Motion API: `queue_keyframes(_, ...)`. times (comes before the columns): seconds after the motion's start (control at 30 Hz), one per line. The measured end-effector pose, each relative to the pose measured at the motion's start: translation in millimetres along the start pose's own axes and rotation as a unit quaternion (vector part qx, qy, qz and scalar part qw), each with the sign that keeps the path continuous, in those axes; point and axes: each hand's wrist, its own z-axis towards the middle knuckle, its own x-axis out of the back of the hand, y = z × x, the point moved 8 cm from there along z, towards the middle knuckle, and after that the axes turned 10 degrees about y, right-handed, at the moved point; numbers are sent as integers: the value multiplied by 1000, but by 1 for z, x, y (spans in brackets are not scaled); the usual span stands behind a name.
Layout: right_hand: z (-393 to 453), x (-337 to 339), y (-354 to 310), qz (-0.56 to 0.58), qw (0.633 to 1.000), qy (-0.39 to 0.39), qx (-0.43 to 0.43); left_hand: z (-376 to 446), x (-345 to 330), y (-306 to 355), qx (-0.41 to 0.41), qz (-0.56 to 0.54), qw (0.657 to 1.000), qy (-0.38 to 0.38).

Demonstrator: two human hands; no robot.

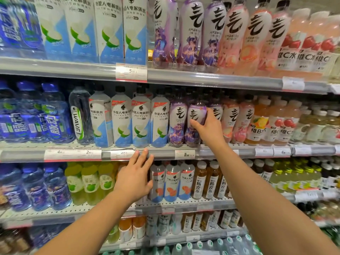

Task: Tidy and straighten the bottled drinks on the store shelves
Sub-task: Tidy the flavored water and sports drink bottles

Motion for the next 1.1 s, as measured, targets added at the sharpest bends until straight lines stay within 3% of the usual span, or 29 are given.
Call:
queue_keyframes(0.2,0,4,1,-61,995,65,42,-1,1,1,-1,-2,1000,3)
queue_keyframes(0.67,1,8,-11,-222,969,93,55,-2,1,4,-8,-4,1000,15)
queue_keyframes(0.87,15,7,-26,-342,937,49,58,-2,1,4,-7,-10,1000,21)
queue_keyframes(1.1,31,4,-8,-296,955,4,30,-3,-2,2,-8,-20,1000,18)
